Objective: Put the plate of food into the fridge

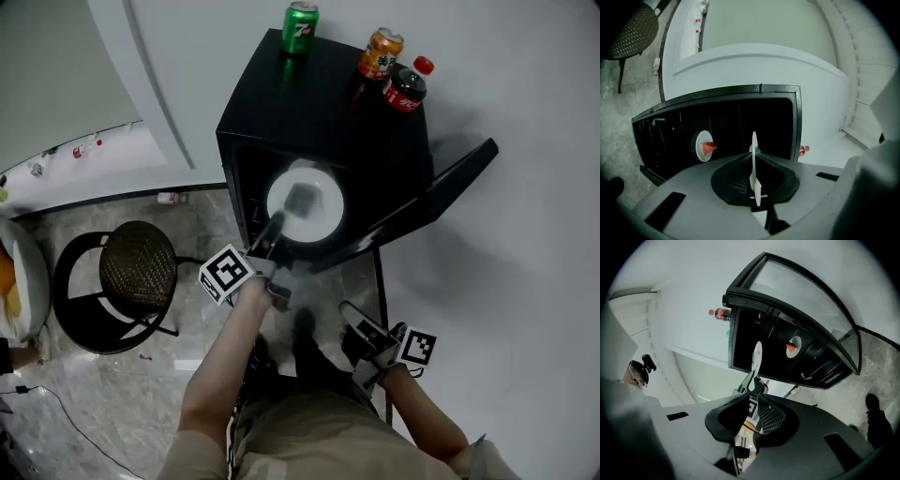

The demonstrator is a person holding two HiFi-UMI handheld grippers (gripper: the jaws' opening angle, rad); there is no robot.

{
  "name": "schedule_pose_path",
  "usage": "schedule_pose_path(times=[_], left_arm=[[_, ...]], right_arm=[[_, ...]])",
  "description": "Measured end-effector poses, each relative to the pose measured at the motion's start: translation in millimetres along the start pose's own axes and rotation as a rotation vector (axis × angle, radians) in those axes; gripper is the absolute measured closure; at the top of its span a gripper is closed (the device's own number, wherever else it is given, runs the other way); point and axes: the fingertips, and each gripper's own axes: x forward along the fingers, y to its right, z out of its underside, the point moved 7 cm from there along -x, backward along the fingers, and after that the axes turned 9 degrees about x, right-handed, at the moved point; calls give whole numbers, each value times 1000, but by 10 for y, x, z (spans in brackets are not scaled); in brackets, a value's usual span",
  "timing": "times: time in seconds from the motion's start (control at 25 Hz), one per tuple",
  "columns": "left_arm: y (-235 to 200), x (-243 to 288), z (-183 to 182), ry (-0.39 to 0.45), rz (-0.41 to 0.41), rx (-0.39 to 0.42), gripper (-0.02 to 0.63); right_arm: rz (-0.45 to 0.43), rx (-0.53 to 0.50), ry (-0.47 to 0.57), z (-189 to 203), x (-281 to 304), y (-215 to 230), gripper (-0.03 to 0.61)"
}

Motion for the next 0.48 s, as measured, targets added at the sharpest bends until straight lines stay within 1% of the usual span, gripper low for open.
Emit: schedule_pose_path(times=[0.12,0.32,0.48], left_arm=[[-36,141,-9,28,-9,-13,596],[-65,335,-22,59,-7,-12,597],[-115,472,-37,83,-14,6,596]], right_arm=[[11,5,7,-45,-70,41,520],[19,16,25,-112,-155,91,520],[5,-38,-15,-81,-108,35,520]])
